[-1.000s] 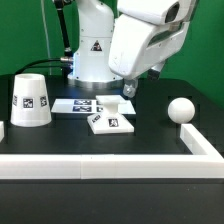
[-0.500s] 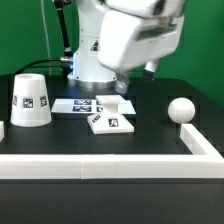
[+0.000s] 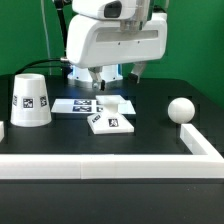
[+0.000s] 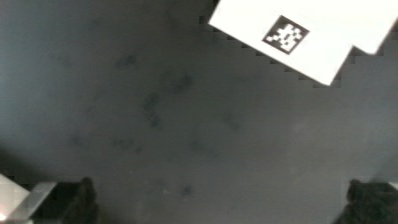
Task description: Assemble lamp
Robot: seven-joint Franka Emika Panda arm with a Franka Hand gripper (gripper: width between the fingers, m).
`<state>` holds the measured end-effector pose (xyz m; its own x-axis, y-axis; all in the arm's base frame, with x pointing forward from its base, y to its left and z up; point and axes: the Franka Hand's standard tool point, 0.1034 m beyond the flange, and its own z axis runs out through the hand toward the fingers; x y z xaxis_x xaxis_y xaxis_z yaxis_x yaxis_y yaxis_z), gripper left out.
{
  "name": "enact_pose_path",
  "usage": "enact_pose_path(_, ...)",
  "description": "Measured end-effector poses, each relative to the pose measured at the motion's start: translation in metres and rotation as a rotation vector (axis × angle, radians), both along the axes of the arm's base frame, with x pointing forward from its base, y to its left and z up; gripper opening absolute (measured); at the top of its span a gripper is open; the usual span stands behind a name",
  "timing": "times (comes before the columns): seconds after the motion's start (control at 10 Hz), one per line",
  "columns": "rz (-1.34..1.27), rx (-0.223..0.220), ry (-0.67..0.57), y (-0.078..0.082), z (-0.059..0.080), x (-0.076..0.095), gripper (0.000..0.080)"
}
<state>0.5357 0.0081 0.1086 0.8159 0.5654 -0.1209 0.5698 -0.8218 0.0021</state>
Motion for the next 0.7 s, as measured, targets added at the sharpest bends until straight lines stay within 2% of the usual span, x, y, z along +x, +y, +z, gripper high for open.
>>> enact_pose_path(0.3,-0.185,-0.014,-0.013,0.002,-0.001,-0.001,0.0699)
enact_pose_path(0.4,-0.278,-0.023,-0.022,0.0,-0.002,-0.007,0.0699)
enact_pose_path(0.7,-0.261,0.017,-0.055,-0.005,-0.017,-0.045,0.0699)
